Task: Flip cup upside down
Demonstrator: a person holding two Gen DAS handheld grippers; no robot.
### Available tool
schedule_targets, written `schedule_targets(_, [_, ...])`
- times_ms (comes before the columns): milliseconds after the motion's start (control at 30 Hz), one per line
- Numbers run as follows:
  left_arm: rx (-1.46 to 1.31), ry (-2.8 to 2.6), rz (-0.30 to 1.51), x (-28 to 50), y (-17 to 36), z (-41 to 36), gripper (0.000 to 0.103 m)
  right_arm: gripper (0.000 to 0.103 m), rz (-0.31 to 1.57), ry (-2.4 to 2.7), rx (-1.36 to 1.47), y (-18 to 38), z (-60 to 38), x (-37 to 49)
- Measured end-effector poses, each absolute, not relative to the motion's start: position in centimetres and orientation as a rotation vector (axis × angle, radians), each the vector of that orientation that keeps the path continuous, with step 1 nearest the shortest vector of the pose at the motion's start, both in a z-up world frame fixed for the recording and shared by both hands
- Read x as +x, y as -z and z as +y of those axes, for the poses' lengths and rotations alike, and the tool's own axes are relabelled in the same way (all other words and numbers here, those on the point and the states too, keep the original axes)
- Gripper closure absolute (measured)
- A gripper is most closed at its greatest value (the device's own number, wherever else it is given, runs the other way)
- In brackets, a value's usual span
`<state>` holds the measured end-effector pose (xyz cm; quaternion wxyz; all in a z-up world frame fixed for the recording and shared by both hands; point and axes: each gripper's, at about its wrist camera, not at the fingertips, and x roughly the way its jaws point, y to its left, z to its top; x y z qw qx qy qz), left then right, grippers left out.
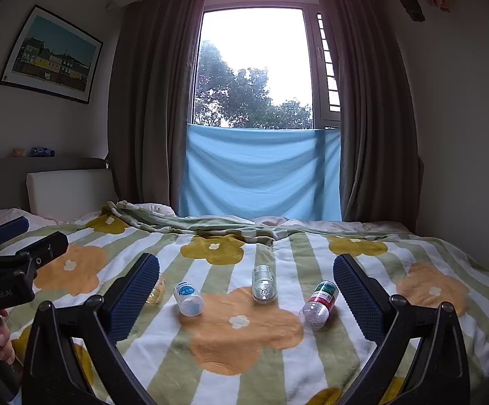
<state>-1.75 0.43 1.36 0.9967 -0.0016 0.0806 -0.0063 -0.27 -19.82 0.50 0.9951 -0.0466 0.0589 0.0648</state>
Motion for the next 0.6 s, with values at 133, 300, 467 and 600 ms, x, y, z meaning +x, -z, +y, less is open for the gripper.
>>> schedule_targets(133, [0.005,0.004,0.157,-1.77,-1.43,0.38,0.000,0.000,0.119,-0.130,-0.095,-0.50,-19.76,-0.30])
schedule_targets(300, [0.002,0.010,0.156,-1.85,-1.37,0.41,0.000,0.000,0.119,-0.132,-0.094,-0.41,-19.85,-0.25])
schedule_targets(467, [0.002,0.008,0.157,-1.94,-1.21,0.72,0.000,0.000,0.118,-0.131,-0.096,-0.32,-19.71,-0.32])
schedule_targets(600, [0.001,0.009,0.158,-1.91,-1.14,0.77,0.000,0.000,0.122,-0.138,-0.089,-0.16,-19.60,-0.27])
